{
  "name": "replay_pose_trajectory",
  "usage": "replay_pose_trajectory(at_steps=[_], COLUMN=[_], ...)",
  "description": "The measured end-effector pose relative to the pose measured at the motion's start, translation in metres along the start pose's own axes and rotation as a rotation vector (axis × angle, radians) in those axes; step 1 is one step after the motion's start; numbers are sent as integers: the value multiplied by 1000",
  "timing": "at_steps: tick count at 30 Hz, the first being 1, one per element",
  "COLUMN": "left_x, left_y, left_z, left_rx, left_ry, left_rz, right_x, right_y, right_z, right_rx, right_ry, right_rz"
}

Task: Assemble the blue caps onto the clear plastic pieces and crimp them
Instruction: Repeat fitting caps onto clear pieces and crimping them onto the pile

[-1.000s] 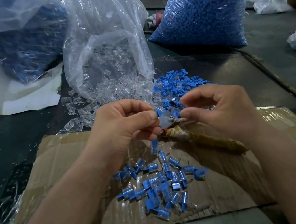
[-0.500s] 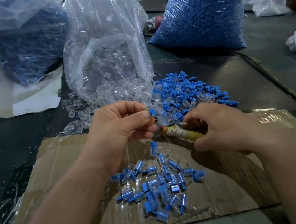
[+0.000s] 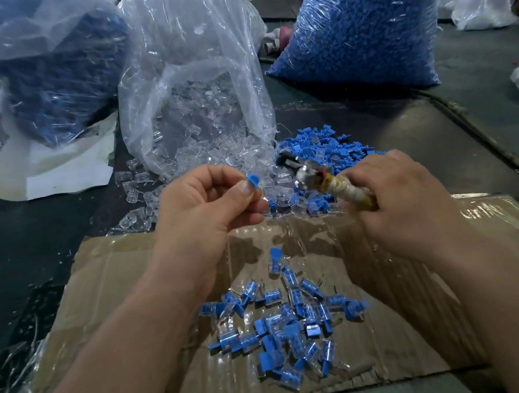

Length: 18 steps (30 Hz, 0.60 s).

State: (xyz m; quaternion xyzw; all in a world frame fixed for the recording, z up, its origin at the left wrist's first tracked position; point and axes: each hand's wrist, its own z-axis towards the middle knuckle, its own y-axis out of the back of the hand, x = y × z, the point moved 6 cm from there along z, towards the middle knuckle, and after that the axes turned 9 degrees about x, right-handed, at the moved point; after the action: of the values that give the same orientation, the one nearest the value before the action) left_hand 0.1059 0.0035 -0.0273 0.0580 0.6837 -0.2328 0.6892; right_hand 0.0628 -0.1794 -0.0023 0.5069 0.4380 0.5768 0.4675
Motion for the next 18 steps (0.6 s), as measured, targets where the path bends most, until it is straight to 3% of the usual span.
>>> replay_pose_trajectory(at_steps=[8, 14, 18], left_x=[-3, -4, -4], left_y=[-1, -2, -1], left_z=[-1, -1, -1], left_rx=[-12, -15, -21], left_ry=[-70, -99, -107], left_rz=[139, 175, 188], right_x=[12, 14, 16], right_y=[-7, -17, -18], right_z=[-2, -3, -4], right_rx=[59, 180, 175], right_ry=[60, 62, 87], right_rz=[287, 220, 201])
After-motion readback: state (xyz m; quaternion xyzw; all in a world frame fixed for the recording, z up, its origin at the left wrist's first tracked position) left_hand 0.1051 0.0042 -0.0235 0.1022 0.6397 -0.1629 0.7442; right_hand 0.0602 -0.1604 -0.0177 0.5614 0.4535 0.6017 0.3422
